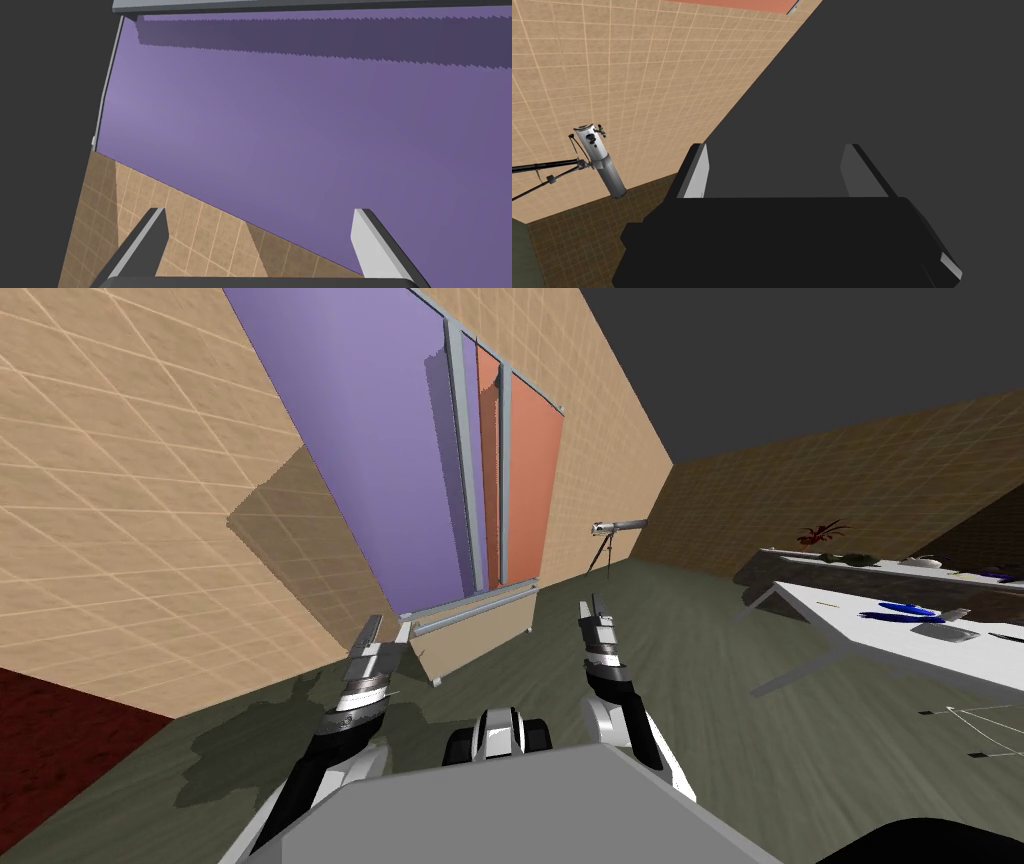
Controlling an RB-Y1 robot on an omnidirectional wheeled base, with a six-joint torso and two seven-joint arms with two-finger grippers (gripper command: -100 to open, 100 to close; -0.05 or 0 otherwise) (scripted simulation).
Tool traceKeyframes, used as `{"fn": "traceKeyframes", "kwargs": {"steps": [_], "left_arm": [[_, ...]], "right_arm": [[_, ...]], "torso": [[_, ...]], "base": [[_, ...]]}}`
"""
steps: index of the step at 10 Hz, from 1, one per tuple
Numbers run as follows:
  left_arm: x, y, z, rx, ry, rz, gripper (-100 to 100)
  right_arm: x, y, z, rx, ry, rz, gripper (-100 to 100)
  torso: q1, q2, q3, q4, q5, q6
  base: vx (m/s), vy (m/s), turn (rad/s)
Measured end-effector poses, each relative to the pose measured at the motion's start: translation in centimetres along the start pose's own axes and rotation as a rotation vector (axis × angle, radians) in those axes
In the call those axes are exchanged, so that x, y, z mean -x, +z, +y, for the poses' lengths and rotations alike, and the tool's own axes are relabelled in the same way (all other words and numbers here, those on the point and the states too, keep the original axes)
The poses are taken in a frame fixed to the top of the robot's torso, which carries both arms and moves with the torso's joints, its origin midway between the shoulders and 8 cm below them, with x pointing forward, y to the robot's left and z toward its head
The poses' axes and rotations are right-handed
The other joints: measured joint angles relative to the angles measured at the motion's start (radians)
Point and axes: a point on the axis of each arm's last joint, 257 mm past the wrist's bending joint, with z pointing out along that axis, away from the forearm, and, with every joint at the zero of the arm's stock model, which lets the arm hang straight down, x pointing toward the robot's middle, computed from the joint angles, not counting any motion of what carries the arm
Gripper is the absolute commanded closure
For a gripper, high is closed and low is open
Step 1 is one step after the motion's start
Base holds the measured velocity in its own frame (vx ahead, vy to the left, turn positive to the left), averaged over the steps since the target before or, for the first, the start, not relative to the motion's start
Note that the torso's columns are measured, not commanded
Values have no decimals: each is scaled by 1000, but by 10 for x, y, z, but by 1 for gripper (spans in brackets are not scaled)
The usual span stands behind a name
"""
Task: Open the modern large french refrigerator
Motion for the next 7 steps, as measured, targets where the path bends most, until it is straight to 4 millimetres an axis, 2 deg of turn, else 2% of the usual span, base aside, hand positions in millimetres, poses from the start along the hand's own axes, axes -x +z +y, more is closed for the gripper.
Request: {"fn": "traceKeyframes", "kwargs": {"steps": [7], "left_arm": [[12,-40,35,29,-167,-27,-100]], "right_arm": [[0,0,0,0,0,0,0]], "torso": [[1,1,1,0,0,0]], "base": [[195,-54,-59]]}}
